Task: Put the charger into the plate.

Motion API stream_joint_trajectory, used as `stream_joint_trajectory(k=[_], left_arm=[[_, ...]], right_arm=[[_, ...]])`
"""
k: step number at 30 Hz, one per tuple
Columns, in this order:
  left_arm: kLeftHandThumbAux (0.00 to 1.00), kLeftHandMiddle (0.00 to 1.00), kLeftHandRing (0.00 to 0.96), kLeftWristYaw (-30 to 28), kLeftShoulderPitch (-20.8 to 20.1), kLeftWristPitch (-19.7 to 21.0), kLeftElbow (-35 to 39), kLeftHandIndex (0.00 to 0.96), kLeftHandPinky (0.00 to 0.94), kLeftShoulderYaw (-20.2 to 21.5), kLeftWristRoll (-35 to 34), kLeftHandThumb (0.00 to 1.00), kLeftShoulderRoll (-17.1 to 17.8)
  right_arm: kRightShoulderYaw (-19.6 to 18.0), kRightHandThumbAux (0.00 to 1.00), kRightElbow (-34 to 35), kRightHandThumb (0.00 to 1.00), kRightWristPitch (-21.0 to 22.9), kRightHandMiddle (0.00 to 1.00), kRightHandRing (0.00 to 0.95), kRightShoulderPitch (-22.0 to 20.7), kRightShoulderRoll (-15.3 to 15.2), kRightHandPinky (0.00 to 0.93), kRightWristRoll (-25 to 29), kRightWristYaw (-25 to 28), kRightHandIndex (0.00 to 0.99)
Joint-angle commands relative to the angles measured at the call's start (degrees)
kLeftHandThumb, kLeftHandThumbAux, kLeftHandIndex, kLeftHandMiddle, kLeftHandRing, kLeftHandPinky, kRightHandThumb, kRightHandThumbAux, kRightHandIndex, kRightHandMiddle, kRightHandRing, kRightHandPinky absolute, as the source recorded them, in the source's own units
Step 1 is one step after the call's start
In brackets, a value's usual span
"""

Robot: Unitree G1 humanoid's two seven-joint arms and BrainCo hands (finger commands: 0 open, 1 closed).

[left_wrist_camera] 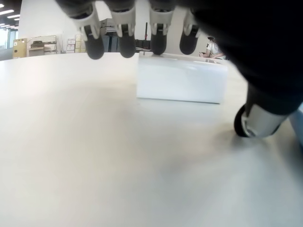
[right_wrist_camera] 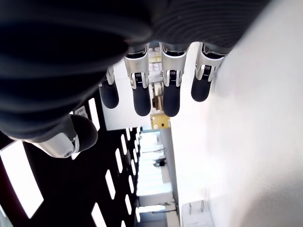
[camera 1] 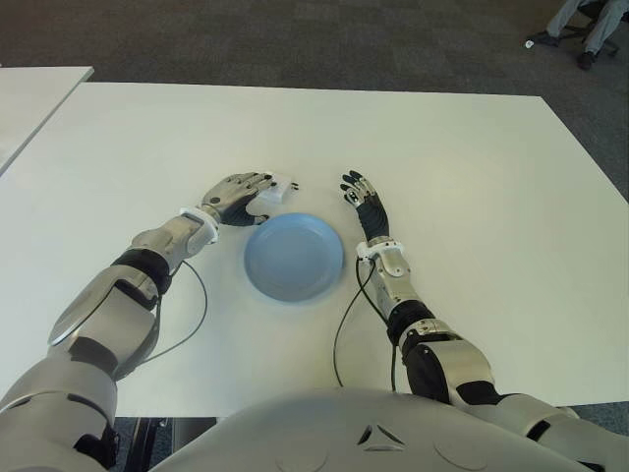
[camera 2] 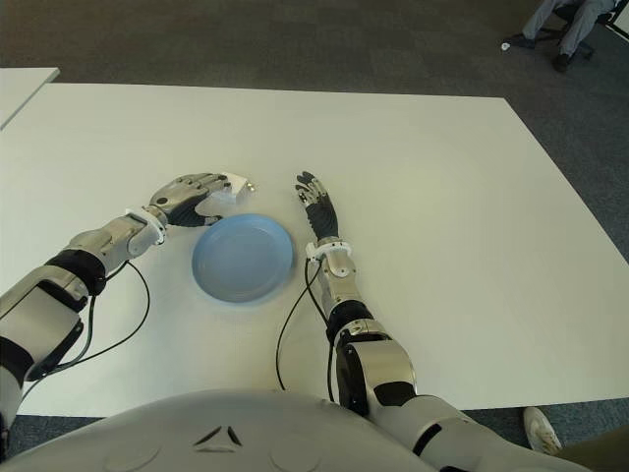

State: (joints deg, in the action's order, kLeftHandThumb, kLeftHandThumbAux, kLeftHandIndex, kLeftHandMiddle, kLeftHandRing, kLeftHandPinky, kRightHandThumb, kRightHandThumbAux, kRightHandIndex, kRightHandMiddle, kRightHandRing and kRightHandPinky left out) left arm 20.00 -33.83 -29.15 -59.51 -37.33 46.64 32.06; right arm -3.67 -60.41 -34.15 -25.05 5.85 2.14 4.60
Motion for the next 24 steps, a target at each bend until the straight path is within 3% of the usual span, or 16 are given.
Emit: stream_joint_trajectory(k=[1,12,24], left_arm=[[0.56,0.018,0.005,-1.8,3.8,0.0,2.4,0.0,0.022,-1.6,2.9,0.0,3.8],[0.583,0.026,0.01,-3.7,11.2,-1.8,16.8,0.0,0.024,0.2,5.4,0.0,16.1],[0.604,0.041,0.024,1.0,14.2,-2.7,20.5,0.0,0.031,2.0,8.4,0.0,23.5]], right_arm=[[-0.5,0.468,-1.3,0.0,2.1,0.177,0.149,1.4,0.7,0.112,0.3,-0.4,0.124],[-0.4,0.474,-2.0,0.0,2.0,0.2,0.166,1.2,0.5,0.11,-0.2,-1.9,0.127],[-0.5,0.46,-2.7,0.0,2.0,0.206,0.171,0.8,0.2,0.092,-0.2,-2.0,0.117]])
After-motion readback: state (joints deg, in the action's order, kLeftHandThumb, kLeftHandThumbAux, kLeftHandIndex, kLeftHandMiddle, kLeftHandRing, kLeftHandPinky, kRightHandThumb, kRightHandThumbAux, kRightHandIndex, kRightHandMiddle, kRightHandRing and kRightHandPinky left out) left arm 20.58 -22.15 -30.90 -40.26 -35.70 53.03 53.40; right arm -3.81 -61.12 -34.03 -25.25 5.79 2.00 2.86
